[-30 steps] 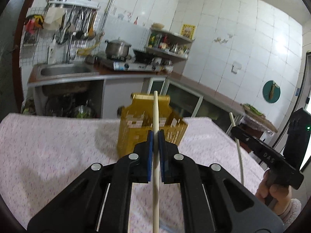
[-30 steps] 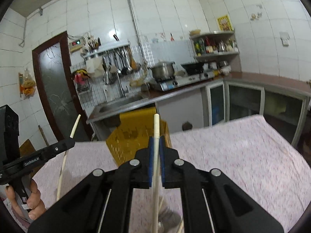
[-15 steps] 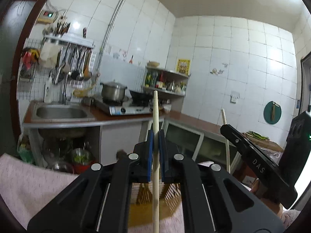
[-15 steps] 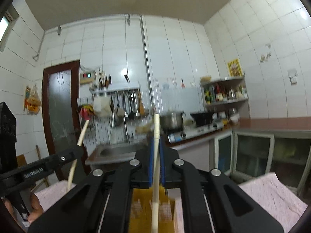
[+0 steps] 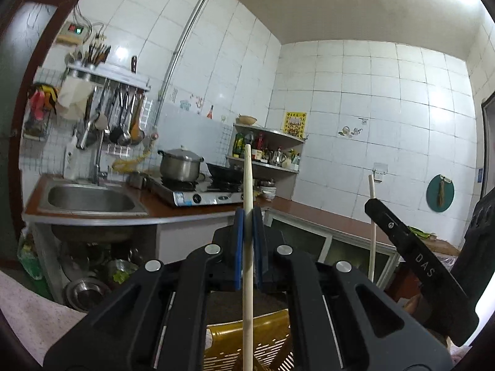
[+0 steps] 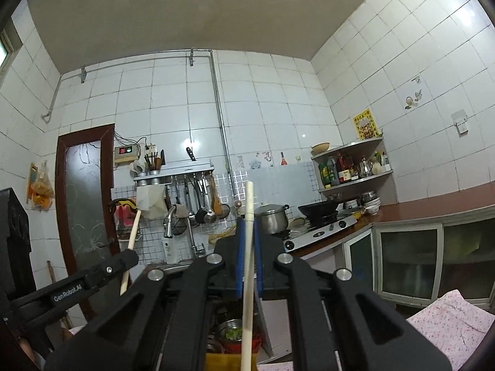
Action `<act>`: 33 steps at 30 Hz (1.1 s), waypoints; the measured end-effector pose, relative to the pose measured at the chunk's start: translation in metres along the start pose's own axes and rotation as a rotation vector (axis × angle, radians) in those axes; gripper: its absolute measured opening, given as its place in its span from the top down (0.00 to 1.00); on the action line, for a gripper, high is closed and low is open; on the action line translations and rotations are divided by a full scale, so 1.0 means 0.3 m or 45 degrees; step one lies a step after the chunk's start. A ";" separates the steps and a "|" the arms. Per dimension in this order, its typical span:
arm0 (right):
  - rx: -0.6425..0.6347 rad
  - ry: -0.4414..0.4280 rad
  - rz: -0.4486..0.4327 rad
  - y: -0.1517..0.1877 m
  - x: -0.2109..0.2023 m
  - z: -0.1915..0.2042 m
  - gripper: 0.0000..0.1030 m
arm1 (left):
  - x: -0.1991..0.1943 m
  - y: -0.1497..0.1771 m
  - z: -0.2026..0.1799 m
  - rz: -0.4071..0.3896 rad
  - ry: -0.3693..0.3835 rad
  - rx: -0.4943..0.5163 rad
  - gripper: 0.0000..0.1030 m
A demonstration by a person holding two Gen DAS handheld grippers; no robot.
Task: Organize utensils
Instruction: 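Lift both held chopsticks and carry them above the yellow slotted holder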
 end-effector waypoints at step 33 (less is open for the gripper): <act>-0.186 0.011 0.131 0.185 0.013 -0.005 0.94 | 0.062 0.144 0.030 -0.066 -0.004 0.094 0.96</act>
Point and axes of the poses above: each gripper's, at about its wrist camera, not at the fingertips, and x roughly the way its jaws point, z to its left, y to its underside, the point moved 2 cm from there along x, roughly the way its jaws point, and after that the axes turned 4 degrees about -y, right-handed, at the moved point
